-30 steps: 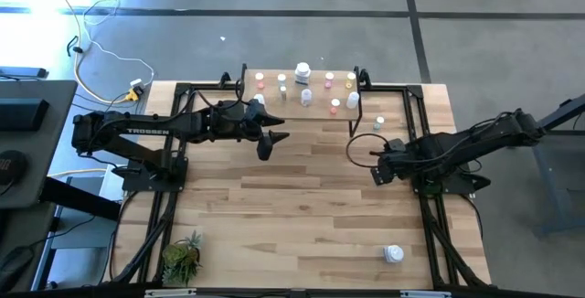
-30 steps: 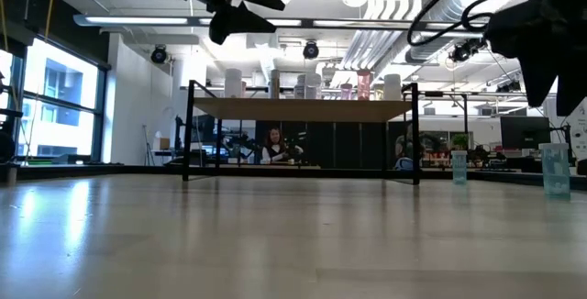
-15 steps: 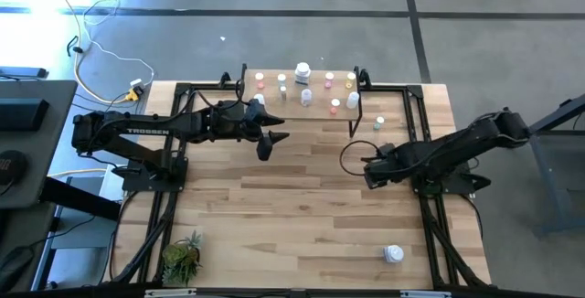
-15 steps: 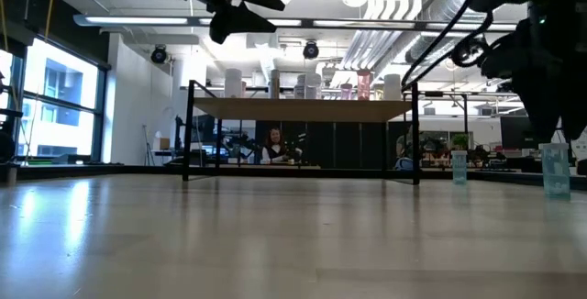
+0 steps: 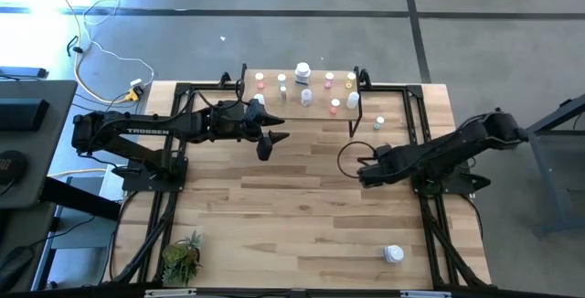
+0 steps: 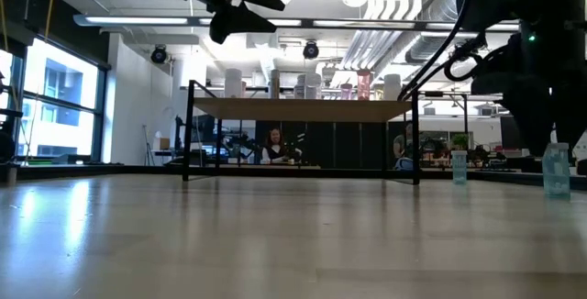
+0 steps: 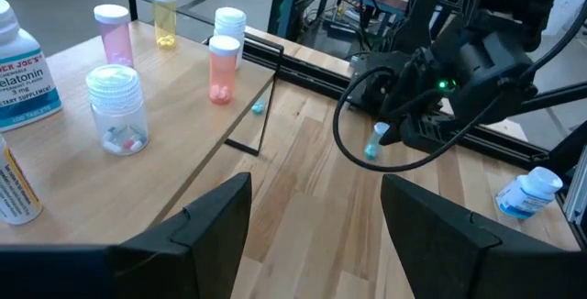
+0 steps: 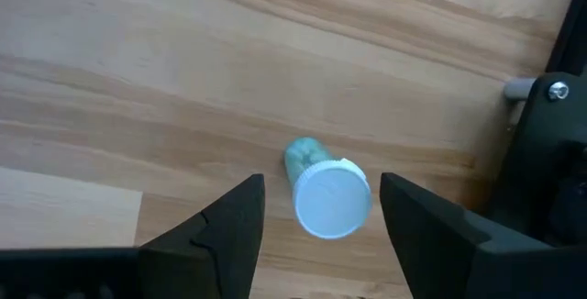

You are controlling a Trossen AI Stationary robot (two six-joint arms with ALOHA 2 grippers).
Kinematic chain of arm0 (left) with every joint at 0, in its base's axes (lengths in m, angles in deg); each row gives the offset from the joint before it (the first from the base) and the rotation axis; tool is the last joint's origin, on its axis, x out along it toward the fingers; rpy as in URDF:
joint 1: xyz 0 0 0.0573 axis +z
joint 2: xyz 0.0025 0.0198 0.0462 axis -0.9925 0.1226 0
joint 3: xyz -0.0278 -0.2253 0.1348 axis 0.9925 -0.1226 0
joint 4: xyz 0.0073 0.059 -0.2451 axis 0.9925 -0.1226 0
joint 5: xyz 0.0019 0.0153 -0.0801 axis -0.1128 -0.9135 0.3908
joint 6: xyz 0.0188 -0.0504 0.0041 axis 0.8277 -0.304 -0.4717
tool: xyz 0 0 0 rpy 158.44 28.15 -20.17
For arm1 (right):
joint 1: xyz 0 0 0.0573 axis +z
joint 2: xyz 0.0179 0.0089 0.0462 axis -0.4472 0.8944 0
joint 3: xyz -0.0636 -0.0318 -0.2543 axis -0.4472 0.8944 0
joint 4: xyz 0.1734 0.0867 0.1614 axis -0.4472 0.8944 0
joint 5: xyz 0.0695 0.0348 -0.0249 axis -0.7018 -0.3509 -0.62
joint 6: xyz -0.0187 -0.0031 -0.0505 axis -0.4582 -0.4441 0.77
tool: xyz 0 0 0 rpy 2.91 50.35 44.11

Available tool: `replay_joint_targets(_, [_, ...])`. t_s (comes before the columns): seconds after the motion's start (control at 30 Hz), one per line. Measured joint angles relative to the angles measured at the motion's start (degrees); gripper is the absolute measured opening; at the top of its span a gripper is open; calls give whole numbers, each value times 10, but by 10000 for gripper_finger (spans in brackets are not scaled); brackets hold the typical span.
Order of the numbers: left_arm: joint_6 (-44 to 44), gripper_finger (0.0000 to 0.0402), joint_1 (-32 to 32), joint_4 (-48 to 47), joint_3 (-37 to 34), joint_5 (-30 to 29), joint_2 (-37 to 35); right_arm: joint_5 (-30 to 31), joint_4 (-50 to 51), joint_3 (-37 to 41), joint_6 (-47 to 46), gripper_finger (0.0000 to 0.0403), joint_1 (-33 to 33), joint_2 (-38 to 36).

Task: Pick and place medicine bottles onto shelf by color
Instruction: Put the blue pill bottle on the shelf

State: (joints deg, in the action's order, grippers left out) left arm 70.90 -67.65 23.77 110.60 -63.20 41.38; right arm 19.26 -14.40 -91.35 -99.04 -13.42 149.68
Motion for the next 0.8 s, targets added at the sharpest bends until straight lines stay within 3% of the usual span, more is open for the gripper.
replay_joint_targets(0.5, [0, 234, 0, 0, 0, 0, 0, -11, -2, 0, -3, 109, 0, 13])
replay_joint_targets(0.8, [0, 234, 0, 0, 0, 0, 0, -41, -2, -17, 42, 104, 0, 11])
